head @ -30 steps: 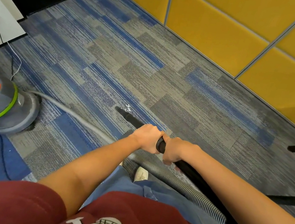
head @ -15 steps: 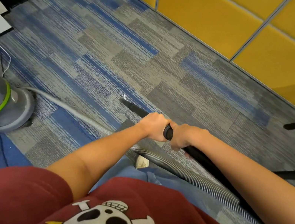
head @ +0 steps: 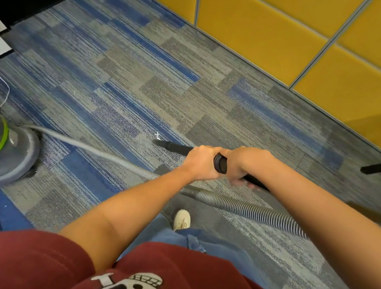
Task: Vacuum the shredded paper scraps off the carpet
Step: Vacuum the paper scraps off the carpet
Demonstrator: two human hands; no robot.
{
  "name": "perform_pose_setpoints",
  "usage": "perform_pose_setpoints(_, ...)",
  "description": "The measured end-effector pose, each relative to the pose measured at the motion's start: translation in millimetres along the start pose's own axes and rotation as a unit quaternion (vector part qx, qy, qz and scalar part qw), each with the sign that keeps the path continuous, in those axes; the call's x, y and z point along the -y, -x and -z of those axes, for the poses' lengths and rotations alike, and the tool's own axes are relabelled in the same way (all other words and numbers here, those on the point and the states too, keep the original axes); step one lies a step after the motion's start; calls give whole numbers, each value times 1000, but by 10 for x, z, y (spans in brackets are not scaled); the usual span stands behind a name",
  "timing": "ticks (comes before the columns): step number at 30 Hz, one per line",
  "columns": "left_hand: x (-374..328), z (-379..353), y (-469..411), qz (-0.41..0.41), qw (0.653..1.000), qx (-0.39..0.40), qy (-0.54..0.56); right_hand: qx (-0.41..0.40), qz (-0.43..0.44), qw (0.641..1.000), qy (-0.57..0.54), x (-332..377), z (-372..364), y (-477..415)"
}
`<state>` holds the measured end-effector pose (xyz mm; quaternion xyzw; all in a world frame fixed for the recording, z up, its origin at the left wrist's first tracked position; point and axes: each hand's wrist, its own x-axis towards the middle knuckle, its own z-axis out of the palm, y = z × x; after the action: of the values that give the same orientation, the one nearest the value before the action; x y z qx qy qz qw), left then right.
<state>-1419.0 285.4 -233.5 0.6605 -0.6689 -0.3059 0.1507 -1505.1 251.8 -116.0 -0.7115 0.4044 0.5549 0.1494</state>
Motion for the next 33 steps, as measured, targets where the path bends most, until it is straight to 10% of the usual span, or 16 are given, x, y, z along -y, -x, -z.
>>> perform_pose_setpoints(33, 50, 3, -86, -34, 999, 8, -14, -63, -9, 990, -128, -40, -29, 82)
